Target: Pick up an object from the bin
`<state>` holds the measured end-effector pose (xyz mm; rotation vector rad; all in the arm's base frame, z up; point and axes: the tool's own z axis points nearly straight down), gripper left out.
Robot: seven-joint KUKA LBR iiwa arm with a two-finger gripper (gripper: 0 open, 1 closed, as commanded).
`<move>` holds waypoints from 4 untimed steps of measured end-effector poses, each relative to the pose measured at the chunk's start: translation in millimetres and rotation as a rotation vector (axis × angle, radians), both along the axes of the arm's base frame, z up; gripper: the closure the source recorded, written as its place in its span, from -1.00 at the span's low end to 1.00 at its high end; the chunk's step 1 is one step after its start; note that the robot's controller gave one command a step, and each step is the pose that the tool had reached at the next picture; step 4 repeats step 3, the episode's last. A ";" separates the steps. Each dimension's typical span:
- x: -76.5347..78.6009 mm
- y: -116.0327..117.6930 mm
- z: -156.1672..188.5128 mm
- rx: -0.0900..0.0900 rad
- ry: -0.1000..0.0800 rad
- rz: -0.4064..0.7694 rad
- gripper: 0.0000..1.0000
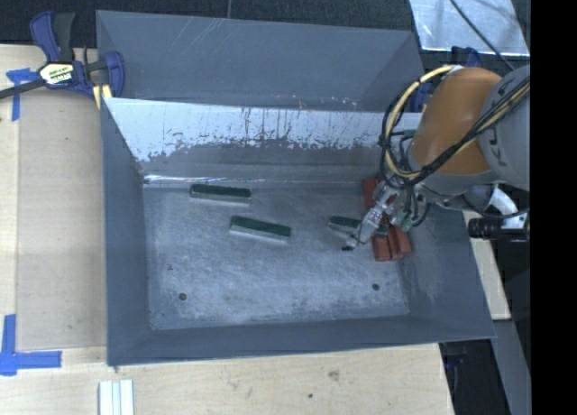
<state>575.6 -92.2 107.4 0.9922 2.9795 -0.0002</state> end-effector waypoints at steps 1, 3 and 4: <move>-0.3 12.2 -29.9 0.002 -0.027 -0.390 -1.00; 1.3 11.5 -28.6 -0.001 -0.006 -0.384 1.00; 1.3 11.5 -28.6 -0.001 -0.006 -0.384 1.00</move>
Offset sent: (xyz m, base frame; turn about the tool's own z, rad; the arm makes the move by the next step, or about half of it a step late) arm -0.0082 0.0117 -0.0374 0.3977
